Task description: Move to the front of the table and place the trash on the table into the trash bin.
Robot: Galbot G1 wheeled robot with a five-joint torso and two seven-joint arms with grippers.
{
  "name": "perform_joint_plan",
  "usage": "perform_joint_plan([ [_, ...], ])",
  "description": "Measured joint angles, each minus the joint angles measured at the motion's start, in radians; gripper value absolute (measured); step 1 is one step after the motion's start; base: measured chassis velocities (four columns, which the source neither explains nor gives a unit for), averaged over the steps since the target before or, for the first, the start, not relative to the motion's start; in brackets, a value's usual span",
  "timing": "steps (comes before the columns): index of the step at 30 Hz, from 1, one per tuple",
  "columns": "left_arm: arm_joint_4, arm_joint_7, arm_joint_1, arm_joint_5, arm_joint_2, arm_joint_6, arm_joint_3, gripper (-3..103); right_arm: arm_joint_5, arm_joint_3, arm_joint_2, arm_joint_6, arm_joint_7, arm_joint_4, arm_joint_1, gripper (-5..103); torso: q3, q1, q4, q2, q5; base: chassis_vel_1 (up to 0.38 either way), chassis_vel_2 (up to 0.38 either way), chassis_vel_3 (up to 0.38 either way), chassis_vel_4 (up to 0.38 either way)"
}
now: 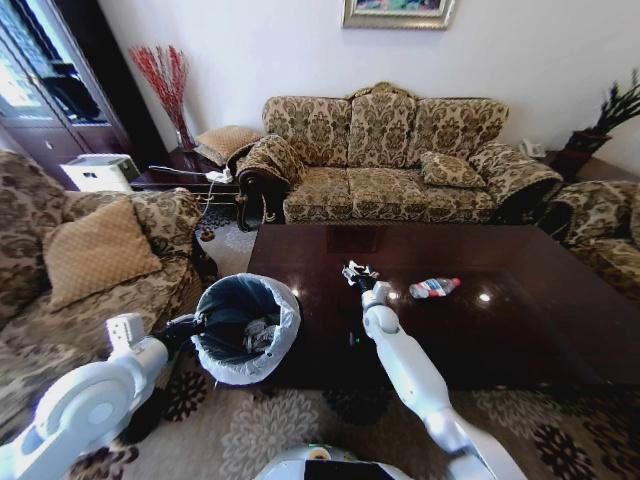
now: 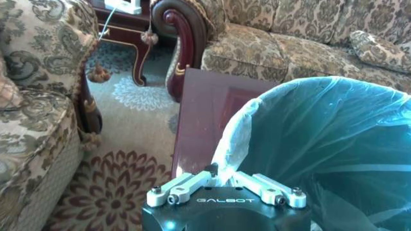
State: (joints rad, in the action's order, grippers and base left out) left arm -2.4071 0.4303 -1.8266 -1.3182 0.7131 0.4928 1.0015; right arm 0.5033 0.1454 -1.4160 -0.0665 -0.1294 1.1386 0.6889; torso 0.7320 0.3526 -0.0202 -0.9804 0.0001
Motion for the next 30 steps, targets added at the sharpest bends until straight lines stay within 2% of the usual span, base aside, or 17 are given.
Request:
perform_joint_plan([
  [9,-0.001,0.000,-0.001,0.000,0.000,0.000,0.000,0,-0.001,-0.002,-0.001,-0.001,0.000,0.000,0.000,100,-0.002,-0.004,-0.0009,-0.001,-0.0002,-0.013,0.020,-0.005,-0.008],
  [21,-0.001,0.000,0.000,0.000,0.000,0.000,-0.001,0,0.001,-0.002,0.000,-0.001,0.000,0.004,0.002,100,0.000,-0.001,-0.0002,0.000,0.0000,0.014,-0.020,-0.020,0.013],
  [30,-0.001,0.000,0.000,0.000,0.000,0.000,-0.001,0,0.001,-0.003,0.001,-0.002,0.000,0.006,0.003,100,-0.001,-0.002,-0.0006,0.000,-0.0003,0.000,0.000,0.000,0.000],
])
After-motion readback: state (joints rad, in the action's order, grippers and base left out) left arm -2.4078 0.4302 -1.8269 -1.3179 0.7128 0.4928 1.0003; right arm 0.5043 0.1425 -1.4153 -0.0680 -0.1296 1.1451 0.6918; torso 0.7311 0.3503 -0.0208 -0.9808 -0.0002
